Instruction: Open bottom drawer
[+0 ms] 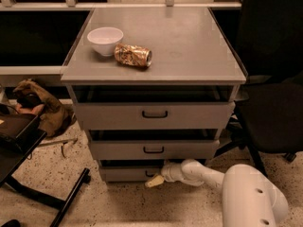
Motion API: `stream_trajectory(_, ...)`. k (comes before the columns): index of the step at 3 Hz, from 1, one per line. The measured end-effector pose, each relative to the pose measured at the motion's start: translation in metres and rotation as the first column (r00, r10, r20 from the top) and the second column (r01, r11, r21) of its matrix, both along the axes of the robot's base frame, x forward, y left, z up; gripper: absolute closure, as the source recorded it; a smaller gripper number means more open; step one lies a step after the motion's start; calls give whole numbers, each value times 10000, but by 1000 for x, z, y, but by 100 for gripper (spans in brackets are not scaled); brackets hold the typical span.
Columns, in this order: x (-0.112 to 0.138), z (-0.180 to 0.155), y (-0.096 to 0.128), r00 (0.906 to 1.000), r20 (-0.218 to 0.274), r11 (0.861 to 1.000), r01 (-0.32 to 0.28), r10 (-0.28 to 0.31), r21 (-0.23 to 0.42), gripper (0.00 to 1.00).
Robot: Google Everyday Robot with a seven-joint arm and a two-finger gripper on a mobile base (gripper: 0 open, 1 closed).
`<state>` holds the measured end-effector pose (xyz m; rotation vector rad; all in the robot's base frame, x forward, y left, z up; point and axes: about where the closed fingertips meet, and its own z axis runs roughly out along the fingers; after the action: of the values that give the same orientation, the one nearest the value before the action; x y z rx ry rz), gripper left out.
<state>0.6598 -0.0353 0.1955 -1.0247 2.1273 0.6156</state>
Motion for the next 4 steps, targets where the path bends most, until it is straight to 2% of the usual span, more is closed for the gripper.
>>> stream_trajectory(1,-14,0,5,9976,-218,9944,-674,658,-810,0)
stream_trajectory(2,-47,8,5,9878,-959,9880,-1310,1231,-813,0)
stream_trajectory(3,-91,11,13,9695,-1741,9833,-1798,1726,-264,0)
stream_trajectory(4,-91,11,13,9694,-1743,9833,-1799,1727,-264,0)
